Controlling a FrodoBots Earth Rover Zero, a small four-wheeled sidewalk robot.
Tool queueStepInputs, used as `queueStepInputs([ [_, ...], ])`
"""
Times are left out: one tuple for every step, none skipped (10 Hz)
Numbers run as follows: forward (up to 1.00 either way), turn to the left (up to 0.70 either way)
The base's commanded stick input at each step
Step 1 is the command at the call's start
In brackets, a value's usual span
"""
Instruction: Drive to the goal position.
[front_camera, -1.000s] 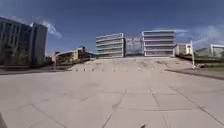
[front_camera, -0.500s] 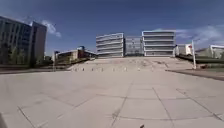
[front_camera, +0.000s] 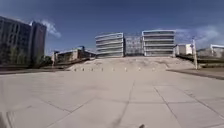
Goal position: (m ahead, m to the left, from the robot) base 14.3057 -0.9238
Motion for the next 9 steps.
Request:
queueStepInputs([
  [0.43,-0.01],
  [0.43,-0.01],
  [0.43,-0.01],
  [0.43,-0.01],
  [0.43,-0.01],
  [0.43,-0.01],
  [0.43,-0.01],
  [0.43,-0.01],
  [0.43,-0.01],
])
